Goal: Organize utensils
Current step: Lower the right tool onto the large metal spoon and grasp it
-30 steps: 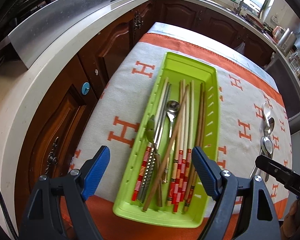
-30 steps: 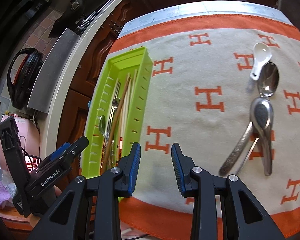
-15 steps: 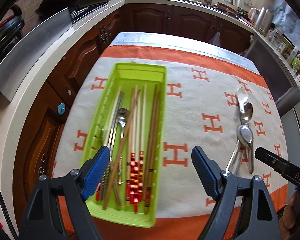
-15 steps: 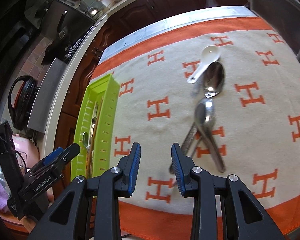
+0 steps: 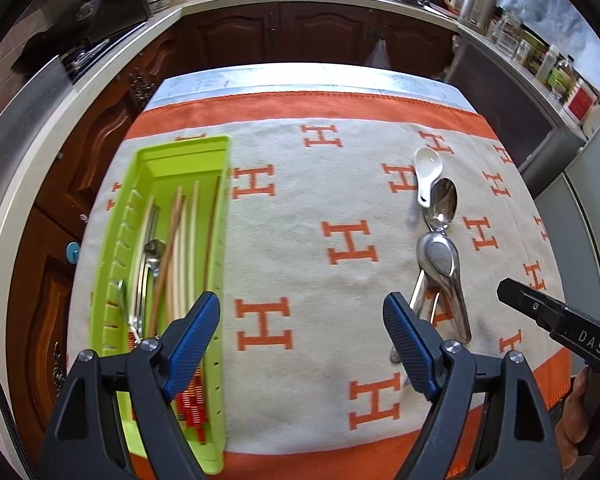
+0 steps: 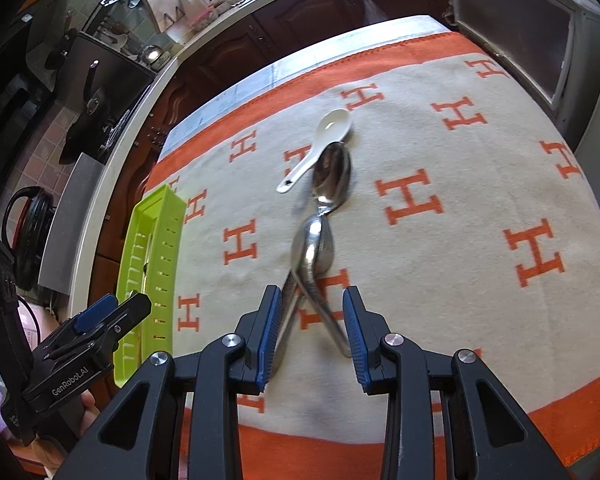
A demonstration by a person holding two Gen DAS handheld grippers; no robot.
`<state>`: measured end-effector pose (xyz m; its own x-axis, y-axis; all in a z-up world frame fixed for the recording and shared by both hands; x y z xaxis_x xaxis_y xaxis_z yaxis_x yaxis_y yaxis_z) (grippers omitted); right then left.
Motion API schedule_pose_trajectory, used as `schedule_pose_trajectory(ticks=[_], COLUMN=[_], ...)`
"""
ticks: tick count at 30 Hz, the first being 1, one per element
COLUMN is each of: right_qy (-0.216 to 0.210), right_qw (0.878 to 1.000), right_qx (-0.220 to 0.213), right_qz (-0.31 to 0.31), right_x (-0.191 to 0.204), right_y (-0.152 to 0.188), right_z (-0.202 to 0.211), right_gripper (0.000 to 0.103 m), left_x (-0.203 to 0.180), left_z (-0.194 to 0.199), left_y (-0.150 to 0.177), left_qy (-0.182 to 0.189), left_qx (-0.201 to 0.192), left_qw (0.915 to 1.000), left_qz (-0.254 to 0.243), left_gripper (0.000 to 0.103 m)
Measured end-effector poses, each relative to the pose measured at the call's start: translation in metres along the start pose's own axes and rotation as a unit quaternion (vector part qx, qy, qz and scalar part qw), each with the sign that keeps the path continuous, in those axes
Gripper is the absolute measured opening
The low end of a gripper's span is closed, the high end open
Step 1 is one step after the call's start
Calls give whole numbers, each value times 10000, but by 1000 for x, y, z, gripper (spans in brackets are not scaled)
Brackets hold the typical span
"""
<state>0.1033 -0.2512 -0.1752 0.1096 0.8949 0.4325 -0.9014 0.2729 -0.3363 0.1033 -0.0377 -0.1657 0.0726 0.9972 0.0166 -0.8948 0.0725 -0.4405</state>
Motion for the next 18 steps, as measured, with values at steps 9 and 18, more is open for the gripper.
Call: schedule_pose_trajectory(ticks=[9, 18], right_qy=[121, -177], right_qw=[9996, 9996], right_qx=[-21, 186], right_qz=[-261, -139], right_x=[-33, -26], right_y=[-5, -5], right_z=[-9, -26], right_gripper=[32, 32], left_x=[-34, -47], left_z=[-26, -45], left_y=[-5, 8], left_qy=[339, 393], left_qx=[361, 659], left_qw=[9984, 9960], left_qz=[-263, -450], left_gripper=[82, 82])
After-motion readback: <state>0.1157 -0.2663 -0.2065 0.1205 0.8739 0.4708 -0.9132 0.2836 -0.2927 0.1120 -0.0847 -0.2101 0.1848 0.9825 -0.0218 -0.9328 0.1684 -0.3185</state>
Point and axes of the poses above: each gripper's, at about its wrist camera, not at the fingertips, and z roughly against the way its jaws point, x to its left, y to its underside, the point moved 9 cm from there along -z, roughly the way its jaws point, and after that the axes turned 3 degrees about -y, right-handed, at the moved point
